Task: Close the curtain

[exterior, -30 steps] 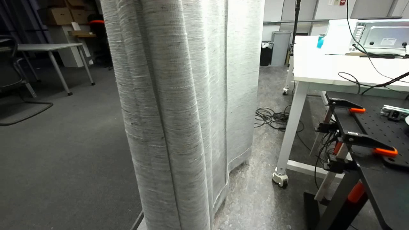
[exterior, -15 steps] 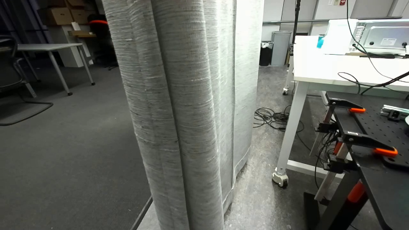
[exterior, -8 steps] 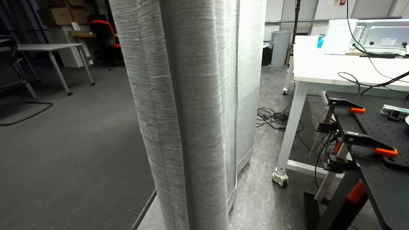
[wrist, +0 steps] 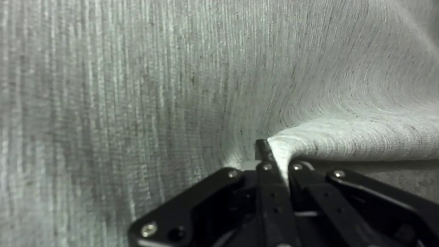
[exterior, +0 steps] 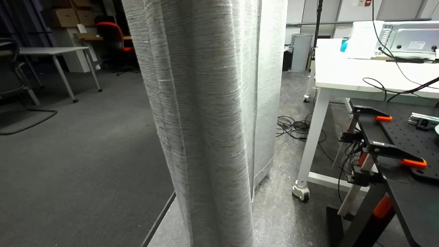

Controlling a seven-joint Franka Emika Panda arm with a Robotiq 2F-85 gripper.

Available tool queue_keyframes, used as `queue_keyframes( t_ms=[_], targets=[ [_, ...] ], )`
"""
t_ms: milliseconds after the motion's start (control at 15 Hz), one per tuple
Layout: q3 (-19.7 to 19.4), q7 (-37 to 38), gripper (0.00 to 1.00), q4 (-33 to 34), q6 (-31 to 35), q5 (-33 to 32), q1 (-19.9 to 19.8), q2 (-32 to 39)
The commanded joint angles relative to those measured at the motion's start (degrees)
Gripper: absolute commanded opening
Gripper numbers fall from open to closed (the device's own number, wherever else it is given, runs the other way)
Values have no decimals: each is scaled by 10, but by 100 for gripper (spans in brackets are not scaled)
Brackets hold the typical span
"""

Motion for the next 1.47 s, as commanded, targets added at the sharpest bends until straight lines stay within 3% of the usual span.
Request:
queue_keyframes(
  t_ms=[0,400,800,1400],
  targets=[
    [-3,0,2,2,-1,0,4,1],
    [-7,-60,0,6,10,7,3,3],
    [-14,-209,0,17,43,33,2,10],
    [-25,-404,0,41,59,121,1,15]
  ],
)
